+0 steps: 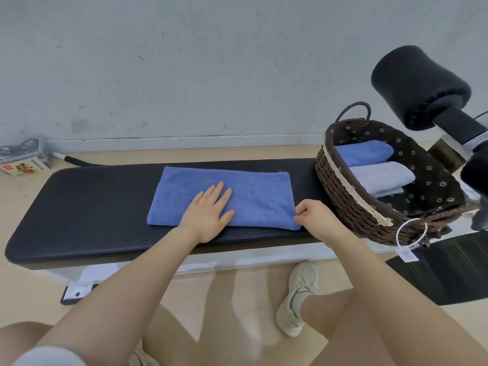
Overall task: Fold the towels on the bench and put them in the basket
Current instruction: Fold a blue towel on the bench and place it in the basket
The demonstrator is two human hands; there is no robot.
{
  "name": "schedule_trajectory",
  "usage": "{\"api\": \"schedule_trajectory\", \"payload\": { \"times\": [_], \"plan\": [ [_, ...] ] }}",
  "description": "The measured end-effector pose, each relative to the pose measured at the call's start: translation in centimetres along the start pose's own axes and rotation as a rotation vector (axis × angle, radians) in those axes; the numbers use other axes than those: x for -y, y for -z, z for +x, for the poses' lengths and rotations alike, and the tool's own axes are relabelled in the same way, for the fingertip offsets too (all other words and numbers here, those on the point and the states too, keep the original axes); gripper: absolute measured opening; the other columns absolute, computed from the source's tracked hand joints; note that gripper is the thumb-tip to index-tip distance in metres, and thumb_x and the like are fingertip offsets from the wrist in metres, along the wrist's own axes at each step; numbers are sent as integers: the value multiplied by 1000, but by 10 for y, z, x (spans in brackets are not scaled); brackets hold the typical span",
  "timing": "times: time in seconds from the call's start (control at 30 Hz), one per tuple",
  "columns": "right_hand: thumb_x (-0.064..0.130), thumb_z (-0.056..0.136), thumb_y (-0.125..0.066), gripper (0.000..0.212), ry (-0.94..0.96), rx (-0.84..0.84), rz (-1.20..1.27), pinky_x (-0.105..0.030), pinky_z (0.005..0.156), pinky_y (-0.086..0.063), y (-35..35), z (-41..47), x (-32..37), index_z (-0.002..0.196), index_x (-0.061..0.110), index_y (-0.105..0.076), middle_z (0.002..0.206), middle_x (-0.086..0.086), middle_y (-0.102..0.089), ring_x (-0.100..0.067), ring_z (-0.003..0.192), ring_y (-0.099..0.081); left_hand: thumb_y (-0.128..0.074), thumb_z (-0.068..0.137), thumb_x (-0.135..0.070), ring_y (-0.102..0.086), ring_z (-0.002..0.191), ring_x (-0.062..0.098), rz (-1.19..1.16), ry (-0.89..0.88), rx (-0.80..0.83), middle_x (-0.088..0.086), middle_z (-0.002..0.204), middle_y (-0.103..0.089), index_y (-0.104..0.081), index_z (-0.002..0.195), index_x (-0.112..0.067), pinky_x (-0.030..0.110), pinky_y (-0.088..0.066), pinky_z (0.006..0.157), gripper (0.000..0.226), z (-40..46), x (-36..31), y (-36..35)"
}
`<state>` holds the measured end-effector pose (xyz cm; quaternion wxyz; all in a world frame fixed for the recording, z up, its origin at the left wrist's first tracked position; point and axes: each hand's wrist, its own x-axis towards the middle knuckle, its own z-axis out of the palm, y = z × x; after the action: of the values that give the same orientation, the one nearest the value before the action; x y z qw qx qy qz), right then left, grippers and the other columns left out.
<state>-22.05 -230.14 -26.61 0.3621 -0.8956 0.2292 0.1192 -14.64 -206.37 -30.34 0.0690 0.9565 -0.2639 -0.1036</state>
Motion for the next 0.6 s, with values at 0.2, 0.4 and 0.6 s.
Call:
{"api": "schedule_trajectory", "payload": {
  "times": [0.2, 0.4, 0.6],
  "plan": [
    [10, 89, -44, 46, 288, -295, -539, -38, 111, -24, -40, -17, 43, 134, 7, -38, 147, -14, -31, -31, 135, -29, -26, 96, -51, 11, 146, 20, -32, 63, 19, 5, 157, 15, 4, 149, -26, 34, 6, 117, 66, 0, 0, 1],
    [65, 84, 10, 75, 545, 10, -696, -40, 117, 10, -92, -1, 46, 150, 30, -2, 159, 8, 5, -11, 147, 7, -1, 90, -53, 5, 146, 17, 3, 72, -76, 3, 158, 7, -1, 150, -22, 33, 4, 117, 67, -8, 17, -8],
    [51, 97, -7, 59, 158, -179, -554, -42, 118, 1, -66, 7, 9, 151, 28, -1, 159, 6, 5, -15, 147, 4, -20, 98, -49, 8, 146, 19, -44, 209, -91, 4, 158, 9, 0, 150, -23, 34, 5, 118, 61, -14, 41, -5]
  ]
}}
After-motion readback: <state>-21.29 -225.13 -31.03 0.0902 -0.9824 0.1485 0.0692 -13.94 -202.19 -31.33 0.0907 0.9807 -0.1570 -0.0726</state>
